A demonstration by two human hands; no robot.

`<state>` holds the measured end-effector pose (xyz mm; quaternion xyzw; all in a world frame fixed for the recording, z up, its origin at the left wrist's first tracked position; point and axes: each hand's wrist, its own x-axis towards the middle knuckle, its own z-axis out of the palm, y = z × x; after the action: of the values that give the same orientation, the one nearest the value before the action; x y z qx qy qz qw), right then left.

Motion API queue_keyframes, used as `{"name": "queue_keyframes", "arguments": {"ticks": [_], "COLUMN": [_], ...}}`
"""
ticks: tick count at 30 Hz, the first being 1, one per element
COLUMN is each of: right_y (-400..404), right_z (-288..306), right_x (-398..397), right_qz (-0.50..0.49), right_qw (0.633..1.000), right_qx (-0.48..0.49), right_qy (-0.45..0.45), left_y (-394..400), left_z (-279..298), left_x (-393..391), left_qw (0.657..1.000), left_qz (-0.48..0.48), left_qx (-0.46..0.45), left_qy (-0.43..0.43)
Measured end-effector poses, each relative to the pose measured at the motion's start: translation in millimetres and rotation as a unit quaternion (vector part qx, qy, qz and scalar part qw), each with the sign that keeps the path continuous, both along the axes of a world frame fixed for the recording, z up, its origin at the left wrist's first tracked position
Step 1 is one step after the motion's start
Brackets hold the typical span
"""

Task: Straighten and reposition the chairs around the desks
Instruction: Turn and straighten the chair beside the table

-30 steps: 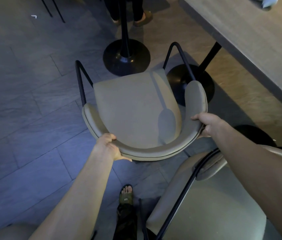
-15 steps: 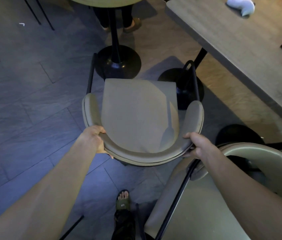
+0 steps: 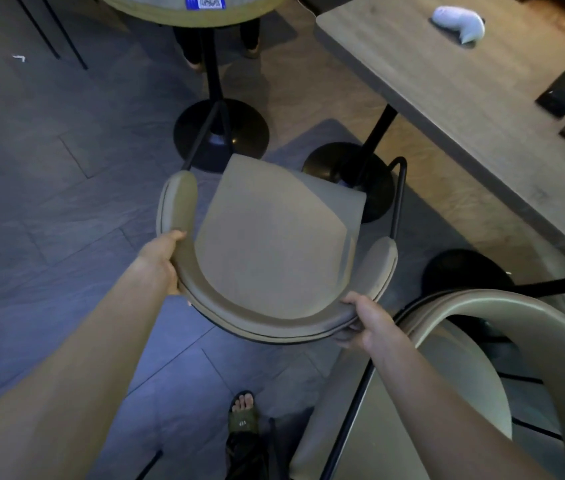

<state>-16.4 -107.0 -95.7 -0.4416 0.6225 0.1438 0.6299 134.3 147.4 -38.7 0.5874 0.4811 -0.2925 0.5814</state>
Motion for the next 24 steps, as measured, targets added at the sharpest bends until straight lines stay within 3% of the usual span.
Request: {"name": "queue_keyframes", "arguments": {"ticks": [7, 11, 13, 17, 24], "right_y": [-26, -60, -49, -37, -10], "right_z": [27, -35, -11, 19, -1], "right_x": [24, 26, 27, 24, 7], "right_qz": [-0.038, -0.019, 0.001, 0.041, -0.021], "right_qw": [0.999, 0.998, 0.999, 0.998, 0.999], "right_qx": [-0.013, -0.045, -0.034, -0.046, -0.037], "right_qy": [-0.013, -0.031, -0.018, -0.011, -0.031], "left_y": [-10, -28, -37, -43, -20], "left_z": [-5, -18, -26, -47, -72], "left_x": [-34, -83, -99, -100, -74], "left_qw": [0.994, 0.984, 0.976, 0.983, 0.994], "left_qz": [0.078, 0.091, 0.116, 0.127, 0.085], "left_qx": [-0.062, -0.119, -0.168, -0.129, -0.069], "left_qy": [0.032, 0.092, 0.071, 0.04, 0.001]}}
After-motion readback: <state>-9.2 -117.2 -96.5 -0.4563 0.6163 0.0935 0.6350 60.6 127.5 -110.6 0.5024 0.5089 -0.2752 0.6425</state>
